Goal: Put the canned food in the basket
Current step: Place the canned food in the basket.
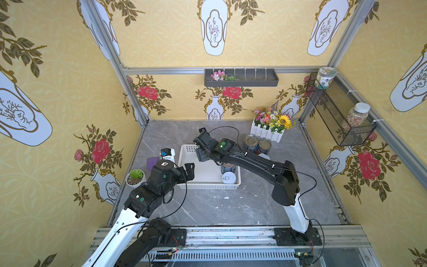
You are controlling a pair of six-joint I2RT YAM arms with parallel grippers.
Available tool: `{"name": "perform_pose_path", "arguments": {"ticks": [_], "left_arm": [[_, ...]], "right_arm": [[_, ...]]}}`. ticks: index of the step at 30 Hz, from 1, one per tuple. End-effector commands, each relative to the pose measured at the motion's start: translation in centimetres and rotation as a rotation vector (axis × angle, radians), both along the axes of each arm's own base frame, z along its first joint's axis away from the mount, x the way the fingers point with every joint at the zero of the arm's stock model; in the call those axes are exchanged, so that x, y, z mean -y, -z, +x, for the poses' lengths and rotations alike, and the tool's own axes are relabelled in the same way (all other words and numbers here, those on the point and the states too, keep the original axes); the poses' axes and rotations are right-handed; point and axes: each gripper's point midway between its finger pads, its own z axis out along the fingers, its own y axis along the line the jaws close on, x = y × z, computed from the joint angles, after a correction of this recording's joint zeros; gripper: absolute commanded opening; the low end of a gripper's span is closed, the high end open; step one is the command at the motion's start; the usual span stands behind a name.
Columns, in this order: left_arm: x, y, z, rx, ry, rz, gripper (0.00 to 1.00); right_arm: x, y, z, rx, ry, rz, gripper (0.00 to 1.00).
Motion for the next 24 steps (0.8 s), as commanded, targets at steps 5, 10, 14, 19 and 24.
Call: {"name": "perform_pose_path", "arguments": {"ticks": [5,10,14,19,24], "left_arm": [[0.0,-0.2,0.5,0.014,0.009,-0.013,1.0],[-0.1,-0.6,0.4,0.028,0.007,-0.023,1.0],[-1.0,-0.9,0.5,0.041,-0.029,-0.027,1.0],[-1.0,-0.8,0.6,0.038,-0.031,-0.026,1.0],[-1.0,-0.9,0.6,0.039,-0.032,-0.026,1.0]], "right_arm": [[0.7,2.3,3.2,-0.023,0.007,-0.014,0.66],[1.4,4.6,4.4,-0.046,0.018,-0.045,0.66],[2.5,6.6,5.2,-0.073,0.036,-0.055,0.66],[3.5,8.2,5.9,-0.101,0.054,-0.051,0.66],[3.5,9.4,6.4,-0.119,0.055,-0.052,0.66]]}}
